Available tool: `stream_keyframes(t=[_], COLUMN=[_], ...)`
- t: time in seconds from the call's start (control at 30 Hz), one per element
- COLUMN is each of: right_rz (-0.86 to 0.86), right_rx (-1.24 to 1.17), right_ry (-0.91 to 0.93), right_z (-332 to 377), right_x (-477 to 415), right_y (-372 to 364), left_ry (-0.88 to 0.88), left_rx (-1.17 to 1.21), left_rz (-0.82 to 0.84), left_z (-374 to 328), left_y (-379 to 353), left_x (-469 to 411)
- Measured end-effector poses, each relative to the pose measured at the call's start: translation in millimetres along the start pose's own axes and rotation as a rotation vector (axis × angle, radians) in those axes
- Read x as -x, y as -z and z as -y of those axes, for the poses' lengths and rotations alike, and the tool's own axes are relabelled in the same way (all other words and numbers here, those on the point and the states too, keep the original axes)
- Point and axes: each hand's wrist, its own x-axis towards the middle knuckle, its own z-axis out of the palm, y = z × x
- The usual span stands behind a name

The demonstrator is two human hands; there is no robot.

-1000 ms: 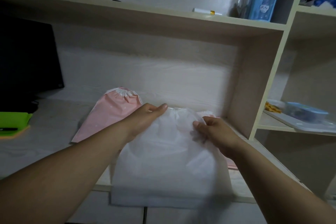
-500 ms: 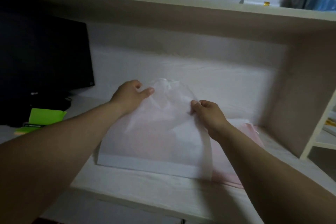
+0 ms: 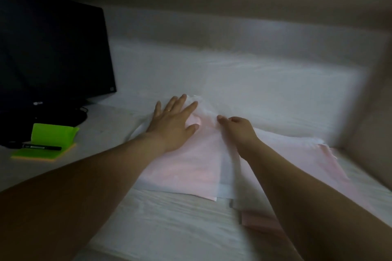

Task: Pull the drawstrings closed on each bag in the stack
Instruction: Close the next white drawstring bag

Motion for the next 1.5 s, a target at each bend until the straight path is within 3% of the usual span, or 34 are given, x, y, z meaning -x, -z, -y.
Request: stream_keyframes(t=[0.13, 0.27, 0.57, 0.73, 0.87, 1.0, 1.3, 1.5], right_rz=[0.019, 0.023, -0.040, -0.077, -0.194, -0.243, -0.200, -0.224], right_rx=[-0.041, -0.067, -0.031, 0.049, 0.160, 0.406, 0.610, 0.490], right_ry=[0.061, 0.034, 0.020, 0.001, -0.010, -0.027, -0.259, -0.293], right_z=[11, 16, -21, -59, -80, -98, -114, -122], right_x=[13, 36, 101, 117, 106, 83, -3, -37], right_y=[24, 50, 106, 147, 183, 209, 218, 227], left_ry=[-0.024, -0.046, -0.121, -0.202, -0.121, -0.022, 0.250, 0.406], left_rx=[0.047, 0.105, 0.215, 0.392, 0.435, 0.370, 0.228, 0.422], left_rz=[-0.131, -0.157, -0.311, -0.064, 0.165, 0.292, 0.354, 0.289], left_z=[-8, -31, -132, -201, -227, -232, -223, -210], left_y=[15, 31, 16, -14, -29, -46, -81, -98], left_x=[3, 14, 63, 76, 60, 32, -35, -56])
